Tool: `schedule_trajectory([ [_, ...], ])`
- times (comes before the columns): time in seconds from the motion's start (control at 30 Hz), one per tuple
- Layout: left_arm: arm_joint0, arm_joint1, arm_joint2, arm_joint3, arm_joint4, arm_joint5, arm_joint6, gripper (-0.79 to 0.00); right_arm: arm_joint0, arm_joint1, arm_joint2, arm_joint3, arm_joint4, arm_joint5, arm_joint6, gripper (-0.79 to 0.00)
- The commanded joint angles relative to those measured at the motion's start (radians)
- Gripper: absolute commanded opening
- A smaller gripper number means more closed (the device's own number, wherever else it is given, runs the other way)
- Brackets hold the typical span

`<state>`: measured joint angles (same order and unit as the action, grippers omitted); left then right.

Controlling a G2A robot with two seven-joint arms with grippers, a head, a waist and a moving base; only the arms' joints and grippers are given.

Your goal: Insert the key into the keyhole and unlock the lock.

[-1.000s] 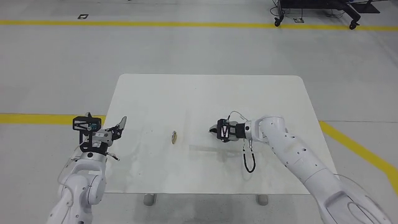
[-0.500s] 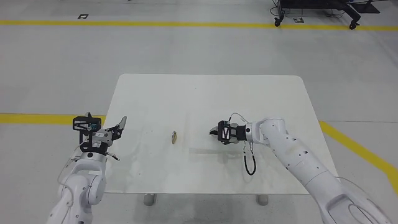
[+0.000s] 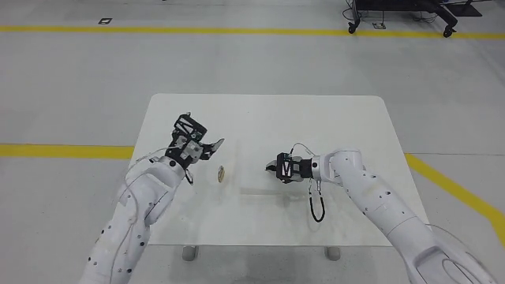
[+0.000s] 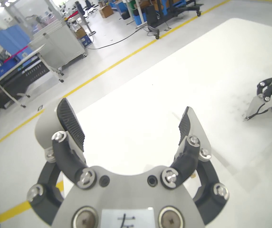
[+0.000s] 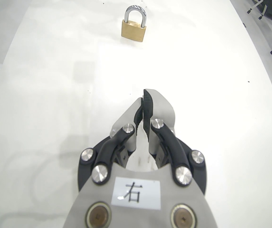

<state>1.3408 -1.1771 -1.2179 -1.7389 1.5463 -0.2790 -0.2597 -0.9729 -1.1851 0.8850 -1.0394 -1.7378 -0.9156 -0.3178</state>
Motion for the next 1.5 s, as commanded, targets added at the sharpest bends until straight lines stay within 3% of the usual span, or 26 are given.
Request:
schedule_trajectory([
  [0.0,-0.065,-0.014,0.084,0.056,-0.014,-0.008,-0.028,0.000,0.000,0.000,0.000,0.000,0.000,0.000,0.000,-0.785],
  [0.17,-0.204,-0.049,0.235,0.198,0.000,-0.056,-0.139,0.000,0.000,0.000,0.000,0.000,0.000,0.000,0.000,-0.785],
  [0.33,-0.280,-0.079,0.342,0.299,0.083,-0.015,-0.158,0.000,0.000,0.000,0.000,0.000,0.000,0.000,0.000,-0.785],
  [0.77,-0.334,-0.119,0.440,0.457,0.211,0.039,-0.199,0.000,0.000,0.000,0.000,0.000,0.000,0.000,0.000,-0.785],
  [1.17,-0.328,-0.130,0.408,0.476,0.209,0.090,-0.160,0.000,0.000,0.000,0.000,0.000,0.000,0.000,0.000,-0.785],
  [1.33,-0.310,-0.118,0.330,0.373,0.170,0.094,-0.155,0.000,0.000,0.000,0.000,0.000,0.000,0.000,0.000,-0.785],
  [1.47,-0.264,-0.095,0.222,0.249,0.163,0.099,-0.159,0.000,0.000,0.000,0.000,0.000,0.000,0.000,0.000,-0.785],
])
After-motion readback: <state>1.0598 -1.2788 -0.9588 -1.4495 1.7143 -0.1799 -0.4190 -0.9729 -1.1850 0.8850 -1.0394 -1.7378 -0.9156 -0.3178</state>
